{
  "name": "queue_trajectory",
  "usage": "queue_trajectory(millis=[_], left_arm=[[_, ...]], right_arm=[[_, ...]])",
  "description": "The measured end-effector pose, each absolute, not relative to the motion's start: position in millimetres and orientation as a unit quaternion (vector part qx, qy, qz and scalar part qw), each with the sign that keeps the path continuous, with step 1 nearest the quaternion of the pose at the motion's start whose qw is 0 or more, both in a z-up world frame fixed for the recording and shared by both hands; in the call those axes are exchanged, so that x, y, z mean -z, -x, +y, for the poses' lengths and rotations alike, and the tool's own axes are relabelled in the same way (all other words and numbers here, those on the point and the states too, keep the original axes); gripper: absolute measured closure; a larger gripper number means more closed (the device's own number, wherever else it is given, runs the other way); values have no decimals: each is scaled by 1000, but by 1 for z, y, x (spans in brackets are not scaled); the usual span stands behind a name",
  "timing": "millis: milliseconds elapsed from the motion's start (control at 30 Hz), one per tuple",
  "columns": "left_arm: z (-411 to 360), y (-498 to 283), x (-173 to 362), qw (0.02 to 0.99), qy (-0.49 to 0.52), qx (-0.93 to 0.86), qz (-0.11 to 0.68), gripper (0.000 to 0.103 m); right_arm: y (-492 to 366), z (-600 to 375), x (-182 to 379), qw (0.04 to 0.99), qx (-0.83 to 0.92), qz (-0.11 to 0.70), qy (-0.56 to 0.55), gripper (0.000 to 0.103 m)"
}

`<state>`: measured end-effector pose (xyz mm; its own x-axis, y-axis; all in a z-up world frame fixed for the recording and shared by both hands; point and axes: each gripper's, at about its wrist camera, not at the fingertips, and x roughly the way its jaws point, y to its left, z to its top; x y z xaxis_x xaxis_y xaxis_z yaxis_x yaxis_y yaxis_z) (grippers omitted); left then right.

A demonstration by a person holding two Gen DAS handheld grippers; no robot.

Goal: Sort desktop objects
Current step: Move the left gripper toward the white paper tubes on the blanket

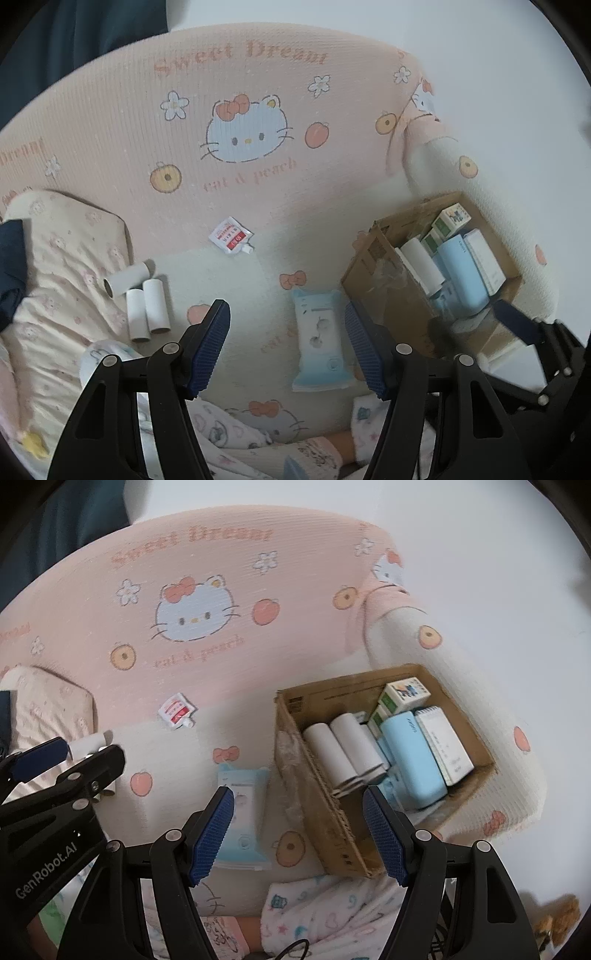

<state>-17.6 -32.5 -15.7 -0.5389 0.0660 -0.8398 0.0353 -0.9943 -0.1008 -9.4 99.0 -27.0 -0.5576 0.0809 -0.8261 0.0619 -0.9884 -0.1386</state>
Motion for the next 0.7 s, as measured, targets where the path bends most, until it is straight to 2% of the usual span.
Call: queue_trajectory(millis=[367, 567, 700], left_arm=[[-53, 35, 30, 2, 493, -868, -65, 35], [-88, 46, 38, -19, 477, -875, -82, 35], [-130, 55, 53, -57, 472, -872, -115, 35]], right_arm=[[27, 84, 41, -18, -874, -70, 480, 33], [45, 68, 58, -107, -873, -22, 476, 33], [54, 45, 73, -145, -867, -23, 477, 33]])
